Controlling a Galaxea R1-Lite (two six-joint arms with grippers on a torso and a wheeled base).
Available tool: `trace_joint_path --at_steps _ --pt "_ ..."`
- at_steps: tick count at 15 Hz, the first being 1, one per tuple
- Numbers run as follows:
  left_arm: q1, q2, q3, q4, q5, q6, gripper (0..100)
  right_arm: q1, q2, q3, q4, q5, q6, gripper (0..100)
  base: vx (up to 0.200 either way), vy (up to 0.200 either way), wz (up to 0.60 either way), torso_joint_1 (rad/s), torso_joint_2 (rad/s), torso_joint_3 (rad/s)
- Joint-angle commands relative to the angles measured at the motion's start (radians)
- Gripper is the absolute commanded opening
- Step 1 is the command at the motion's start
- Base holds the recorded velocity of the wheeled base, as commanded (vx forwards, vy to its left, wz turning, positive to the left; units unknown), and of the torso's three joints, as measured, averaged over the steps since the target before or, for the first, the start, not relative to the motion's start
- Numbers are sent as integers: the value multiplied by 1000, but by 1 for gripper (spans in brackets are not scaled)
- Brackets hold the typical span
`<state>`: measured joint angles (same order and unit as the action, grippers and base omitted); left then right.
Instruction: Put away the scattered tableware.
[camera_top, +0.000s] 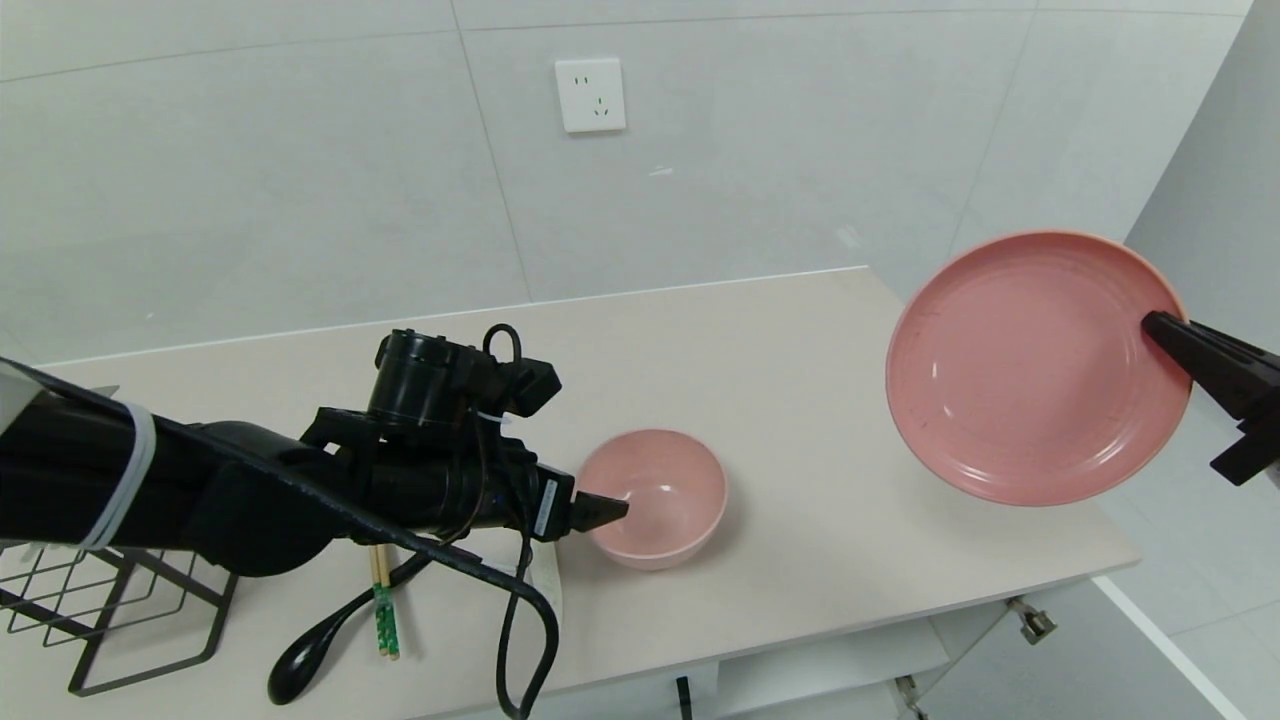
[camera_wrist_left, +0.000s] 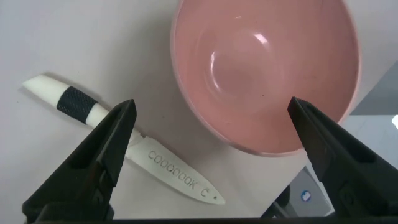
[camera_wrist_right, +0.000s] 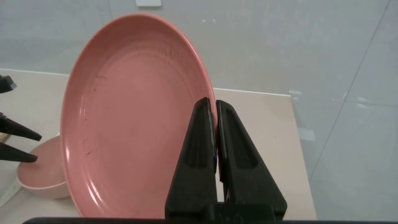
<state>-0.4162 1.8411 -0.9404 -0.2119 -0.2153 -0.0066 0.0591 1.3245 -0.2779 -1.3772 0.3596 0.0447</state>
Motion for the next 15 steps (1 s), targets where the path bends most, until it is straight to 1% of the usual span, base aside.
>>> trace_joint_path --at_steps 1,4,5,7,15 --pt "-3 24 -1 -4 -1 -1 100 1 1 0 0 1 0 0 0 0 0 0 0 0" --pt "-1 61 2 -41 1 -3 100 1 2 0 0 -1 0 0 0 0 0 0 0 0" --pt "-1 73 2 -64 1 -13 100 1 2 0 0 1 0 0 0 0 0 0 0 0" --pt "-12 90 5 -92 1 -15 100 1 2 0 0 1 0 0 0 0 0 0 0 0" --pt "-24 112 25 -93 1 -21 100 1 2 0 1 1 -2 0 0 0 0 0 0 0"
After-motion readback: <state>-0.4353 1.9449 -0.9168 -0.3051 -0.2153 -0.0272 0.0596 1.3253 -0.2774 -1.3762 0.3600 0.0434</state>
